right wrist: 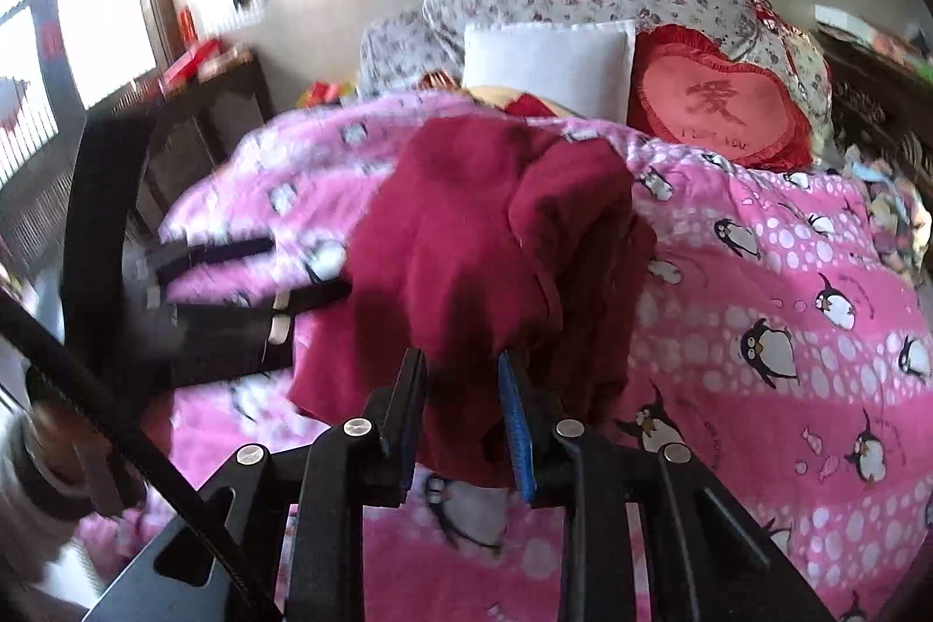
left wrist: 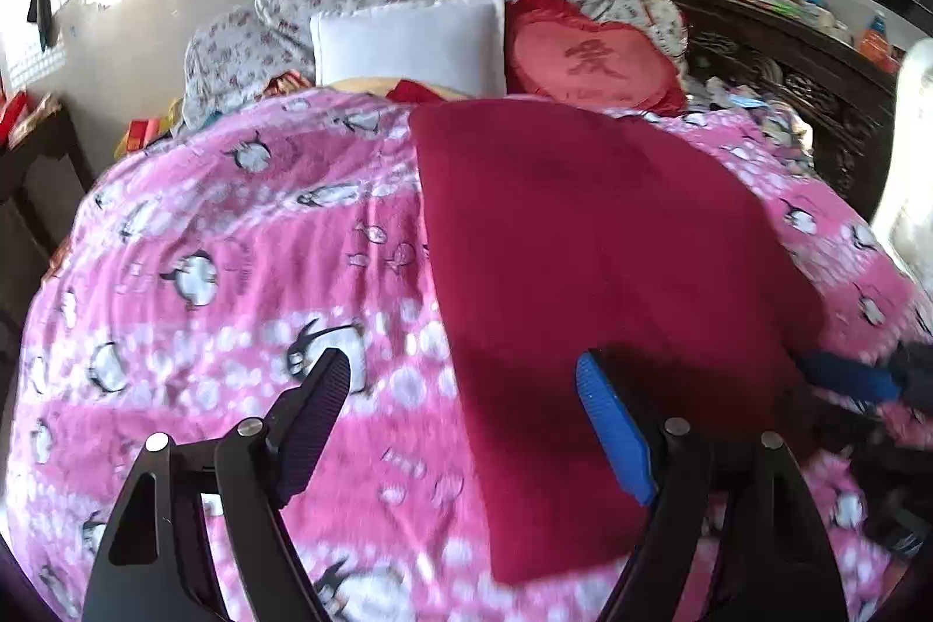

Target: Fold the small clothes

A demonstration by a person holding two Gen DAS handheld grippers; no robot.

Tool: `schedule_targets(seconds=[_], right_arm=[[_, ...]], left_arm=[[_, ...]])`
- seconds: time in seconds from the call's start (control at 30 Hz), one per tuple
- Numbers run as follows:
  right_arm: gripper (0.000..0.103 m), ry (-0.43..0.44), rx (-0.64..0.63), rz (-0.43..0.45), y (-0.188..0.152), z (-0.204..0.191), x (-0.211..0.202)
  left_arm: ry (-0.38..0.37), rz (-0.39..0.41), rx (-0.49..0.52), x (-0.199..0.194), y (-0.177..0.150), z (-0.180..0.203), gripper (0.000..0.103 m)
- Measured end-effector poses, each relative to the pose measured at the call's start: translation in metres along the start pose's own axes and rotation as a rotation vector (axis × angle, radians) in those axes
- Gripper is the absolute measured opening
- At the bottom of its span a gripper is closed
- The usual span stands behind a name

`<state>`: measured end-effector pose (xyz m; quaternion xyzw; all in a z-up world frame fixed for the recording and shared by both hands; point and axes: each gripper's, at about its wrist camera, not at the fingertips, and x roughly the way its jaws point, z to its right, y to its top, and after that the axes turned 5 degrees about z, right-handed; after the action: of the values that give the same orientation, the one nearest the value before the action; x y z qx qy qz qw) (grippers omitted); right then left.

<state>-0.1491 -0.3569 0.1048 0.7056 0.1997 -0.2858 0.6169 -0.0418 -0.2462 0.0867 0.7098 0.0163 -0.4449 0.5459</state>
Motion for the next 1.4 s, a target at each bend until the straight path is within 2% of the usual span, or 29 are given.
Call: schedule_targets(seconds=[0.03, 0.1, 0.23, 0.33, 0.4, 0.5, 0.53, 0.6, 0.67, 0.77, 0.87, 0.93, 1.0, 1.17, 1.3, 1.4], right_arm=[[0.028, -0.034, 0.009, -0.035, -0.006, 0.008, 0.011], [0.028, -0.027, 0.058, -0.081, -0.019, 0.024, 0.032], [0.028, 0.03, 0.114, -0.067, -0.015, 0.033, 0.02], [0.029, 0.07, 0.157, 0.013, 0.003, 0.034, -0.01], [0.03, 0.04, 0.113, 0.081, 0.02, 0.021, -0.021], [0.03, -0.013, 0.111, 0.11, 0.041, 0.01, -0.01], [0.03, -0.026, 0.113, 0.106, 0.046, 0.01, -0.001], [0.03, -0.111, 0.105, 0.059, 0.05, 0.018, 0.028], [0.031, -0.114, 0.152, 0.036, 0.044, 0.032, 0.051], [0.032, -0.11, 0.121, 0.059, 0.04, 0.033, 0.051], [0.044, -0.042, 0.168, 0.08, 0.039, 0.038, 0.031], [0.078, -0.014, 0.232, 0.113, 0.035, 0.048, 0.016], [0.093, 0.03, 0.272, 0.143, 0.029, 0.054, 0.006], [0.095, 0.056, 0.332, 0.066, 0.017, 0.07, 0.026], [0.096, 0.158, 0.409, 0.069, 0.014, 0.081, 0.044], [0.096, 0.219, 0.431, 0.03, 0.01, 0.079, 0.063]], left_arm=[[-0.014, -0.031, -0.005, 0.013, 0.0, 0.002, 0.082], [-0.012, -0.051, -0.016, 0.025, -0.003, 0.003, 0.09], [0.023, -0.005, 0.006, 0.018, -0.006, 0.006, 0.091], [0.031, 0.027, 0.014, 0.004, -0.001, 0.004, 0.091], [0.028, 0.027, 0.002, 0.003, 0.001, 0.002, 0.091], [0.025, 0.01, -0.003, 0.008, 0.001, 0.001, 0.091], [0.023, 0.008, -0.005, 0.01, 0.0, 0.001, 0.091], [0.014, 0.008, -0.009, 0.013, 0.0, 0.001, 0.091], [0.001, 0.003, -0.015, 0.015, 0.0, 0.001, 0.091], [0.003, -0.004, -0.021, 0.016, -0.001, 0.001, 0.091], [-0.036, 0.005, -0.043, 0.011, -0.001, -0.005, 0.091], [-0.102, 0.007, -0.103, 0.007, -0.003, -0.018, 0.091], [-0.168, 0.009, -0.204, 0.007, -0.007, -0.036, 0.097], [-0.238, -0.021, -0.317, 0.026, -0.013, -0.052, 0.098], [-0.31, -0.055, -0.342, 0.042, -0.016, -0.043, 0.099], [-0.316, -0.057, -0.341, 0.05, -0.016, -0.033, 0.099]])
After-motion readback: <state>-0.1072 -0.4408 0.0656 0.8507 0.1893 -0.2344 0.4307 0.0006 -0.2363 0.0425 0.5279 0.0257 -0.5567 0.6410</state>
